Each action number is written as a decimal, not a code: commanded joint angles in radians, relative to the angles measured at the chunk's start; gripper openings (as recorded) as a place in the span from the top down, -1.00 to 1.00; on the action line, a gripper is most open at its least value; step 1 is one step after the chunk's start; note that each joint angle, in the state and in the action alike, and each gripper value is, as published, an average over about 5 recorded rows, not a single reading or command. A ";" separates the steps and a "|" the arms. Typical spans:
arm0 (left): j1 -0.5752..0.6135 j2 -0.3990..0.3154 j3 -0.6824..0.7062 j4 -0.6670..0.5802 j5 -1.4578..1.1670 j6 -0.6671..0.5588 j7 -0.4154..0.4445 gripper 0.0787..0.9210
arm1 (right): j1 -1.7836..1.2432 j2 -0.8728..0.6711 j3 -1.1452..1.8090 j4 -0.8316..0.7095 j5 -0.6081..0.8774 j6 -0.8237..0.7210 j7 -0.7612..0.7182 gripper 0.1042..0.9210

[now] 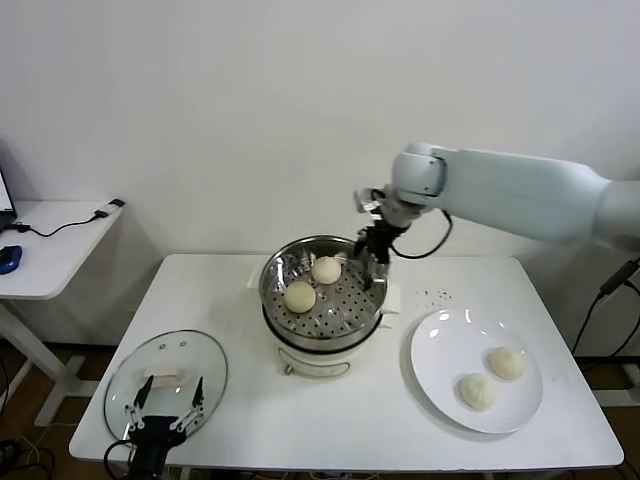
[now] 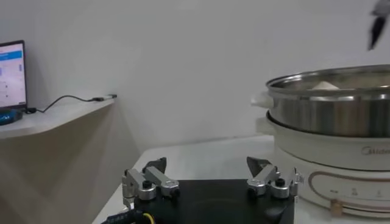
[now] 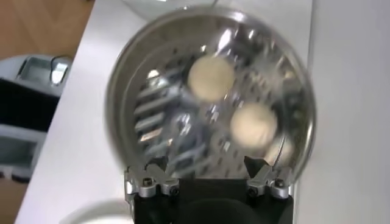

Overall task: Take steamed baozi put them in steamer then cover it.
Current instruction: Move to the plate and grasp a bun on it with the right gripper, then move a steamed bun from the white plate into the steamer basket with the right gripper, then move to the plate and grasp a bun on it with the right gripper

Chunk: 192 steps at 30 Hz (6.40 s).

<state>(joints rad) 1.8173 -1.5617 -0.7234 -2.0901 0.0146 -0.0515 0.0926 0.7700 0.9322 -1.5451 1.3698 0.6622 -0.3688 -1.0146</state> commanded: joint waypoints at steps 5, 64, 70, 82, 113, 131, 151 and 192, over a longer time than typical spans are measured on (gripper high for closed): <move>0.000 0.000 0.000 -0.001 0.009 0.009 -0.002 -0.77 | -0.135 -0.421 0.028 0.252 -0.267 0.017 -0.016 -0.76; 0.010 -0.011 0.004 0.020 0.030 0.010 -0.003 -0.77 | -0.173 -0.283 0.098 0.019 -0.661 0.478 -0.080 -0.44; 0.010 -0.012 0.004 0.016 0.033 0.014 -0.003 -0.77 | 0.096 -0.110 -0.007 -0.035 -0.675 0.755 -0.108 -0.44; 0.004 -0.015 0.014 0.014 0.048 0.022 -0.004 -0.77 | 0.099 0.222 0.113 -0.067 -0.704 0.932 -0.113 -0.45; -0.001 -0.011 0.003 0.045 0.029 0.020 -0.006 -0.77 | -0.234 0.380 0.105 -0.066 -0.853 0.971 -0.062 -0.46; -0.005 -0.012 0.008 0.033 0.031 0.026 -0.006 -0.77 | -0.137 0.268 0.188 -0.079 -0.823 1.003 -0.072 -0.76; 0.013 -0.008 0.006 0.001 0.021 0.018 -0.007 -0.77 | 0.021 -0.264 0.017 0.029 -0.197 0.067 0.204 -0.76; 0.052 -0.014 0.002 -0.024 0.011 0.027 -0.007 -0.77 | -0.845 -0.391 0.689 -0.247 -0.641 0.176 -0.069 -0.76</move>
<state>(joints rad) 1.8680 -1.5749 -0.7213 -2.1148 0.0260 -0.0244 0.0859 -0.0155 0.5096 -0.8966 1.1781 0.0602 -0.1948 -1.0761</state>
